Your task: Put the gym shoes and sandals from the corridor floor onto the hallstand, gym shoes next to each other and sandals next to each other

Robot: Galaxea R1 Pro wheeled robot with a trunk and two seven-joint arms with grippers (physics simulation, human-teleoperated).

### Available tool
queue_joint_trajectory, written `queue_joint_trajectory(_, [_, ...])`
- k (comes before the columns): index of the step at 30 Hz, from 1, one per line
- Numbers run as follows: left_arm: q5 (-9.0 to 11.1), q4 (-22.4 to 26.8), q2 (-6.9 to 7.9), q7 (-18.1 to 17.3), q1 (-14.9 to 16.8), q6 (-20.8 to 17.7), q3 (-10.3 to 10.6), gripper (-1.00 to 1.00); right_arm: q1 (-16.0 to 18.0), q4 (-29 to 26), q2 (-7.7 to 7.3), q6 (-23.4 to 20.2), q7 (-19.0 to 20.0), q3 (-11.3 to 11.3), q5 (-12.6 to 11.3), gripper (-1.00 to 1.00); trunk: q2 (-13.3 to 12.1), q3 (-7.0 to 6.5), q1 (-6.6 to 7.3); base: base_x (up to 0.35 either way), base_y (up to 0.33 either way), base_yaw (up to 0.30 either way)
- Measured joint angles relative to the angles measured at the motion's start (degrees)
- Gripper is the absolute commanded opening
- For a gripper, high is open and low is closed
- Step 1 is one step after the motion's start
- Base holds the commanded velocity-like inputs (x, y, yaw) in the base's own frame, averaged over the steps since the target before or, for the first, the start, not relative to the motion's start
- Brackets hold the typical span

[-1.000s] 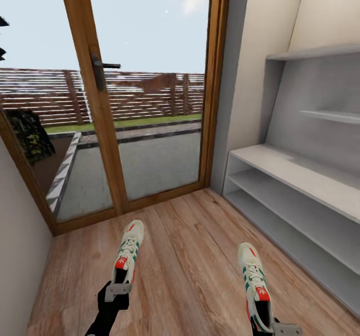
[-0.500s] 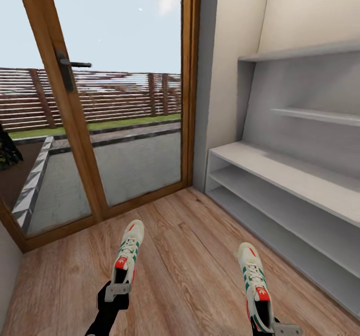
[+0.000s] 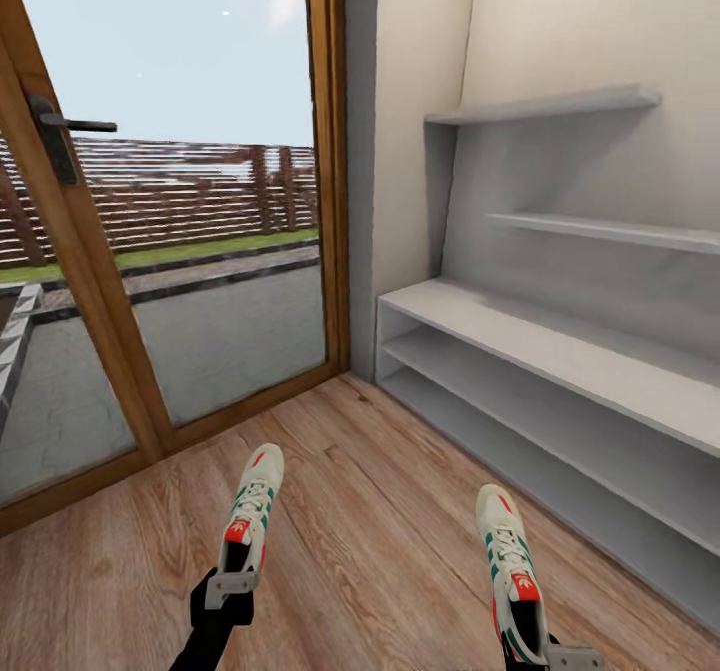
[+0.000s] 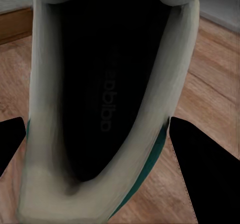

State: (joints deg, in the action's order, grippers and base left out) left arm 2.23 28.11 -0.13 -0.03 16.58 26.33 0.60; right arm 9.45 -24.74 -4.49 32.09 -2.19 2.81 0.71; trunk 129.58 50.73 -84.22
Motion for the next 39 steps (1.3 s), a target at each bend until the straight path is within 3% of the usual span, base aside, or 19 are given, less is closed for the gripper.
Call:
queue_joint_trajectory(5, [0.36, -0.05, 0.18, 0.07, -0.15, 0.02, -0.28, -1.0, 0.0, 0.04, 0.0, 0.0, -0.01, 0.0, -0.02, -1.0, 0.0, 0.0, 0.01, 0.076, 0.093, -0.265])
queue_joint_trajectory(20, [0.21, -0.14, 0.04, -0.03, -0.17, -0.05, -0.24, -1.0, 0.0, 0.08, 0.0, 0.0, 0.0, 0.0, -0.01, -1.0, 0.0, 0.0, 0.03, 0.3, 0.049, -0.265])
queue_joint_trajectory(39, [0.09, -0.15, 0.04, -0.07, -0.17, 0.04, -0.22, -1.0, 0.0, 0.09, 0.0, 0.0, 0.0, 0.0, -0.01, -1.0, 0.0, 0.0, 0.0, 0.013, 0.0, -0.265])
